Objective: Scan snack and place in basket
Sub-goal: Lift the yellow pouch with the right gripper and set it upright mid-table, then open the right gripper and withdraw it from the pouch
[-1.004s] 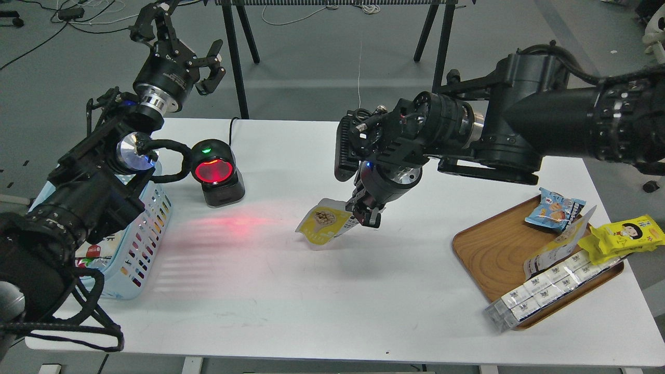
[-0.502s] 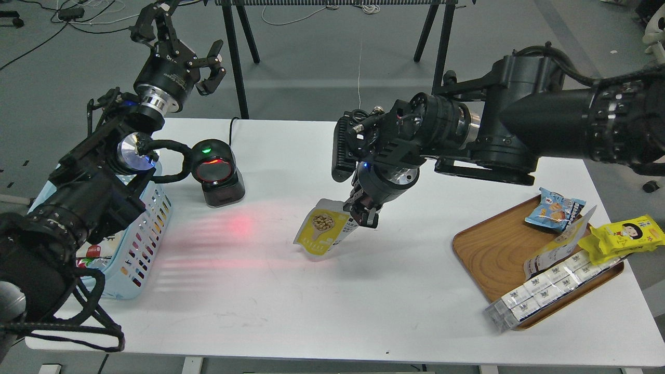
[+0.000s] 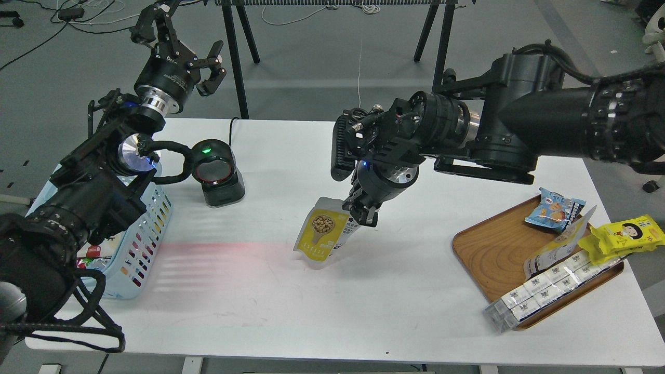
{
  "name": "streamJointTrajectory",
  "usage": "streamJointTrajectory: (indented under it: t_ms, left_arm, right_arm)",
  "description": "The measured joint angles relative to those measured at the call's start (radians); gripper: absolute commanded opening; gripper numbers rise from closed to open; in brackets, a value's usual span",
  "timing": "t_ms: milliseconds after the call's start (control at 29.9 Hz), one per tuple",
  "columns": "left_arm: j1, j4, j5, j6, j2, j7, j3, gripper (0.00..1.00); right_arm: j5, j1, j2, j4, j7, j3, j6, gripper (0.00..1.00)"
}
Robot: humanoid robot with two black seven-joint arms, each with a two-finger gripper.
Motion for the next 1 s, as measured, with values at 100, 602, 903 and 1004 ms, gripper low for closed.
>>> streamJointTrajectory:
  t_ms: [100, 602, 903, 1004]
  left_arm:
    - [0.000, 0.003, -0.001, 0.000, 0.000, 0.000, 0.000, 0.99]
    - [-0.002, 0.004, 0.000, 0.000, 0.003, 0.000, -0.001, 1.00]
    - [-0.010, 0.004, 0.000, 0.000, 0.001, 0.000, -0.004, 0.99]
    - [-0.019, 0.004, -0.001, 0.000, 0.000, 0.000, -0.005, 1.00]
  right_arm:
    - [0.000, -0.001, 0.000, -0.001, 0.000, 0.000, 0.000, 0.05]
    - [0.001, 0.002, -0.001, 0.002, 0.000, 0.002, 0.000, 0.27]
    - [0.006, 0.021, -0.061, 0.014, 0.000, 0.099, 0.000, 0.66]
    - [0.008, 0.028, -0.115, 0.026, 0.000, 0.161, 0.000, 0.78]
